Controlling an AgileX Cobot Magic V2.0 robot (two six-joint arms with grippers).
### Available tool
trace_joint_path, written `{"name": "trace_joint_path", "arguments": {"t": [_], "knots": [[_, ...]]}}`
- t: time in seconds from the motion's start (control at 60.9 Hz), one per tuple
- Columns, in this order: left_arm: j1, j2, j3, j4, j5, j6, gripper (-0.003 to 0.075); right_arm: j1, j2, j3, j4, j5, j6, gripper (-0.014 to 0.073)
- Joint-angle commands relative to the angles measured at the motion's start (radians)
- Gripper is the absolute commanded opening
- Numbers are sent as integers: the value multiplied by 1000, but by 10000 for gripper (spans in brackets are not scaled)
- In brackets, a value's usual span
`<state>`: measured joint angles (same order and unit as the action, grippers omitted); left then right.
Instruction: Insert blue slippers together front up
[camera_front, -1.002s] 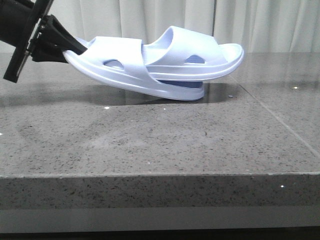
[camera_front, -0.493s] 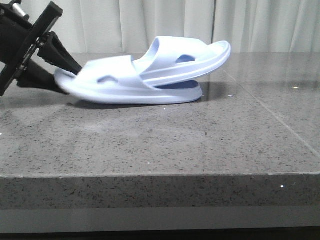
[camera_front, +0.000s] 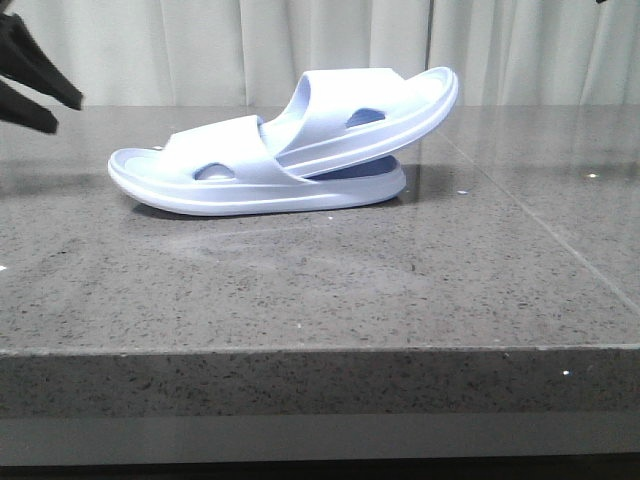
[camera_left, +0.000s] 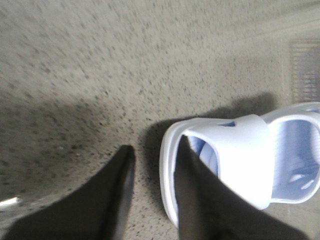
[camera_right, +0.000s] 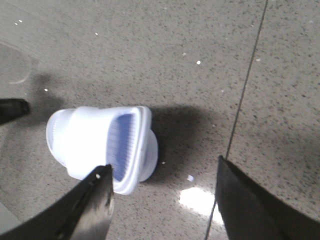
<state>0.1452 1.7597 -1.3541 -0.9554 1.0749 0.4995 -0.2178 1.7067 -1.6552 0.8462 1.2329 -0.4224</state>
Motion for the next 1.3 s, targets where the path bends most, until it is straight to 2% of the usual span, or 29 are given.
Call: {"name": "trace_joint_path", "arguments": {"t": [0.0, 0.049, 0.115, 0.214, 0.345, 0.427, 0.526, 0.575, 0.723, 0.887, 1.101, 1.216, 1.281], "knots": [[5, -84, -66, 19, 24, -31, 50, -4, -56, -35, 10, 21, -2, 474], [5, -103, -86, 68, 18, -31, -19, -3, -62, -35, -18, 2, -2, 473], [3, -132, -104, 100, 12, -31, -20, 2, -77, -35, -63, -26, -2, 460], [3, -183, -110, 146, -33, -31, -20, 18, -114, -35, -159, -74, -1, 386], [3, -247, -110, 254, -89, -62, -20, 54, -169, -35, -249, -126, -1, 253], [2, -294, -105, 323, -125, -78, -20, 89, -208, -33, -321, -147, -1, 116], [2, -363, -66, 351, -196, -78, -20, 137, -258, -23, -386, -171, -1, -26], [2, -403, -39, 354, -232, -78, -20, 156, -288, -7, -406, -193, -1, -65], [-26, -536, 88, 434, -384, -78, -20, 188, -406, 102, -442, -303, -1, -60], [-88, -712, 277, 509, -613, -75, -20, 188, -602, 340, -461, -569, -44, -60], [-167, -901, 484, 543, -770, -75, -20, 188, -863, 689, -460, -867, -100, -60], [-198, -997, 623, 550, -855, -75, -20, 188, -997, 853, -461, -975, -118, -60], [-209, -1062, 696, 550, -898, -75, -20, 188, -1076, 935, -461, -991, -127, -60]]}}
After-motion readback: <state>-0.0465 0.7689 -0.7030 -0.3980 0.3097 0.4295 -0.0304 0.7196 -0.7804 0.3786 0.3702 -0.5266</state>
